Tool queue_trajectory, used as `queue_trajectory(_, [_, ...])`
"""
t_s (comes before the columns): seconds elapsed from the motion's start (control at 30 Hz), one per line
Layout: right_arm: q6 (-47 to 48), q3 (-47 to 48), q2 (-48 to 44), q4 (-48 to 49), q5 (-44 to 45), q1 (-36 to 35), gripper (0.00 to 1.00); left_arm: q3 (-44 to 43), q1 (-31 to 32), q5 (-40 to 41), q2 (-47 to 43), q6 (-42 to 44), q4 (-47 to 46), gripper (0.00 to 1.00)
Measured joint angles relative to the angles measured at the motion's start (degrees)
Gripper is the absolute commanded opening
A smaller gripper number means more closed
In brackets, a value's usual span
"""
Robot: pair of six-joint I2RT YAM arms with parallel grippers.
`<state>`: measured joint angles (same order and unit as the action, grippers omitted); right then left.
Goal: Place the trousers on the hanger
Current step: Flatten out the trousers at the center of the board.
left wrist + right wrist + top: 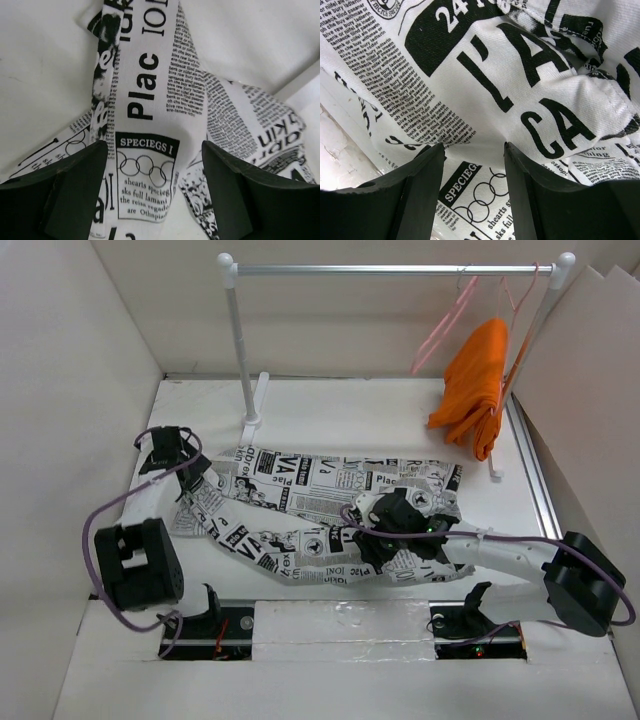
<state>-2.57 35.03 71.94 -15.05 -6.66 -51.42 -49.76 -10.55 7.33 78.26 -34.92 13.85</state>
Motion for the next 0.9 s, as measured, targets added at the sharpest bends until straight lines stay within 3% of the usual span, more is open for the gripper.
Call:
queue_trajectory(0.17, [0.2, 0.2, 0.0, 0.0, -0.4, 0.0, 0.57, -2.1, 0.4, -1.7, 8.7, 3.5, -0.9, 0.68])
queue_trajectory(0.27, [0.2, 0.2, 0.1, 0.0, -0.6, -0.1, 0.57, -2.3, 0.8, -2.8, 8.9, 5.4, -1.5, 0.61])
queue_trajectory(0.3, [0.2, 0.2, 0.3, 0.1, -0.6, -0.2, 0.57, -2.7, 0.9, -3.0, 9.0, 5.8, -1.7, 0.42])
queue_trajectory(0.37, [0.0, 0.2, 0.9, 0.1, -0.7, -0.7, 0.57, -3.4, 1.1, -3.1, 9.4, 6.5, -2.0, 0.21])
queue_trajectory(0.4, [-0.1, 0.2, 1.3, 0.1, -0.7, -0.9, 0.57, -3.5, 1.1, -3.2, 9.5, 7.0, -2.3, 0.05])
queue_trajectory(0.43, [-0.2, 0.2, 1.6, 0.1, -0.7, -1.3, 0.57, -3.8, 1.2, -3.1, 9.8, 6.8, -2.5, 0.00])
queue_trajectory(0.7, [-0.2, 0.2, 2.1, 0.2, -0.6, -1.9, 0.57, -3.8, 1.2, 3.9, 6.5, 5.4, 3.0, 0.00])
queue_trajectory(0.9, [0.3, 0.1, 2.8, 0.1, -0.6, -1.9, 0.57, -3.8, 1.1, 13.7, -9.2, -1.1, 13.7, 0.00])
